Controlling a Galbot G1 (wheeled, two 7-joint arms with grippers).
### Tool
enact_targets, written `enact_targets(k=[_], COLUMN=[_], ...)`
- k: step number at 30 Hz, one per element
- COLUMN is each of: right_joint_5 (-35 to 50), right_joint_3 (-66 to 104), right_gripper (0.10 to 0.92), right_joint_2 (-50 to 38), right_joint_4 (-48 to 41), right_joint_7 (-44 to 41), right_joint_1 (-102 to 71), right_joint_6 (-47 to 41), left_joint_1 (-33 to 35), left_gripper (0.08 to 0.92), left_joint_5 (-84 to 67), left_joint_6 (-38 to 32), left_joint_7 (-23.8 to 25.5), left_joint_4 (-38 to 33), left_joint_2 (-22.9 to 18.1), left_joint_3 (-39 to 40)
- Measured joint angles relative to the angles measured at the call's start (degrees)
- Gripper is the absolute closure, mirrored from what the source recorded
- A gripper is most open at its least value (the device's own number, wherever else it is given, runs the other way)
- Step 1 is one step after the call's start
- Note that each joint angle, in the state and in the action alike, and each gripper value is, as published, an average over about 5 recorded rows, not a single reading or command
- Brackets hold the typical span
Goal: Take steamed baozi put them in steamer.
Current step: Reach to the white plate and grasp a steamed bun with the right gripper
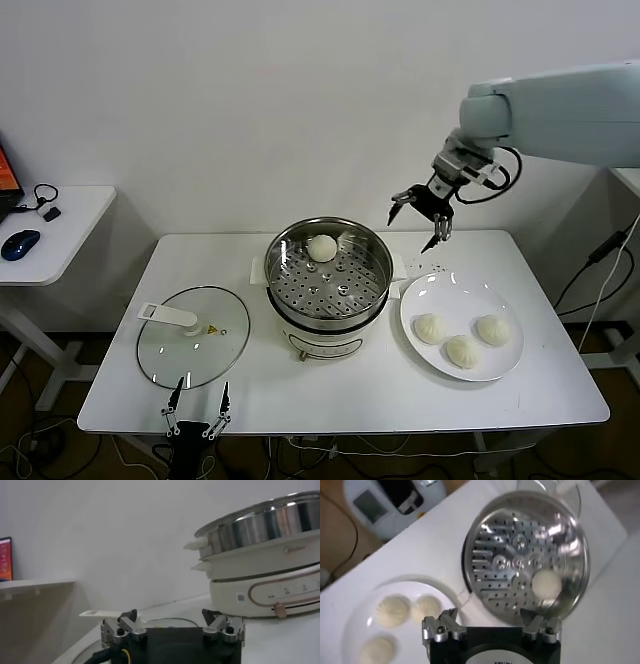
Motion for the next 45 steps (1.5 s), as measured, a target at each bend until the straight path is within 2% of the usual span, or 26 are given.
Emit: enact_targets(k=[9, 15, 28, 45], right_joint_5=[2.35, 2.64, -1.39, -10.15], right_joint_3=[-0.31, 3.09, 13.46, 20.44], right_gripper=[0.203, 0.203, 0.203, 0.203], right_joint_2=[-4.78, -7.85, -11.16, -11.68], right_joint_4=[7.58, 8.83, 4.78, -2.85], right_joint_7=[2.97, 4.99, 6.49, 5.18], right_joint_1=[-0.61, -5.95, -20.37, -32.34], right_joint_6=[-26.21, -34.73, -38.52, -37.01], left_joint_1=[-0.33, -0.46, -0.4, -0.51], left_gripper=[0.177, 0.177, 0.177, 0.177], left_joint_5=[0.22, 0.23, 0.5, 0.92], left_joint_6=[0.03, 0.03, -0.13, -0.5], left_joint_7=[0.2, 0.25, 0.26, 0.26], left_joint_4=[0.23, 0.45, 0.97, 1.98], left_joint_2=[0.09, 0.15, 0.13, 0.08], left_joint_3=[-0.26, -0.67, -1.39, -1.57])
